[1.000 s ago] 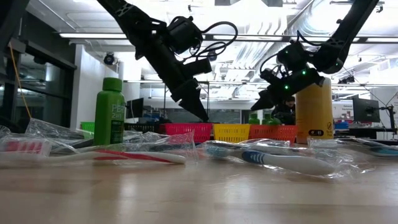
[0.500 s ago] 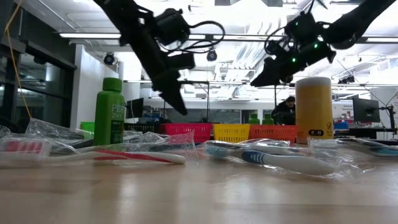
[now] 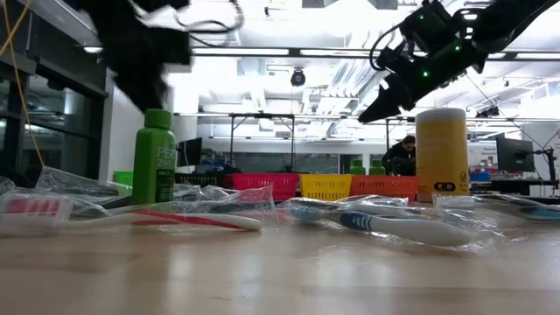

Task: Pick & Place Travel size toiletries
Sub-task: Put the green shampoo bottle into the orange basket

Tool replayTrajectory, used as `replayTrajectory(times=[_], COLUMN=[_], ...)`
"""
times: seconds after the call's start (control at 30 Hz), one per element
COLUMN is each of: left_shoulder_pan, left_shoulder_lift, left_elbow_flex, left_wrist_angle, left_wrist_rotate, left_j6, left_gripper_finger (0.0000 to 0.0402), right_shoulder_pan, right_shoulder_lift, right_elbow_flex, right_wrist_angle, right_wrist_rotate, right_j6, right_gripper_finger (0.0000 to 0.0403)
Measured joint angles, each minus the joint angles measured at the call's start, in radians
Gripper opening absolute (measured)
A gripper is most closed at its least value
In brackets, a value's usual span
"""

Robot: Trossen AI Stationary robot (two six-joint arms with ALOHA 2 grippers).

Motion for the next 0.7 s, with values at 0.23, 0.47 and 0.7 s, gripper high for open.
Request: replayTrajectory(times=[0.23, 0.47, 0.7], left_shoulder_pan=[-0.195, -0.422, -0.603], left_shoulder_lift=[-0.104, -0.091, -0.056], left_elbow_flex=[0.000, 0.000, 0.000], left_wrist_angle=[-0.162, -0.176, -0.184], left_wrist_rotate=[0.196, 0.273, 0.237], left_j6=[-0.084, -0.326, -0.499], left_gripper_finger=[0.0155, 0.0170, 0.0224], right_shoulder_pan=[0.028, 0.028, 0.028], right_shoulder_lift=[0.000, 0.000, 0.000], right_elbow_flex=[0.000, 0.000, 0.000], right_wrist_angle=[0.001, 0.000, 0.000], right_wrist_rotate=[0.008, 0.008, 0.006], right_j6=[-0.029, -0.030, -0.029], right_gripper_finger=[0.0233, 0.0233, 0.0233])
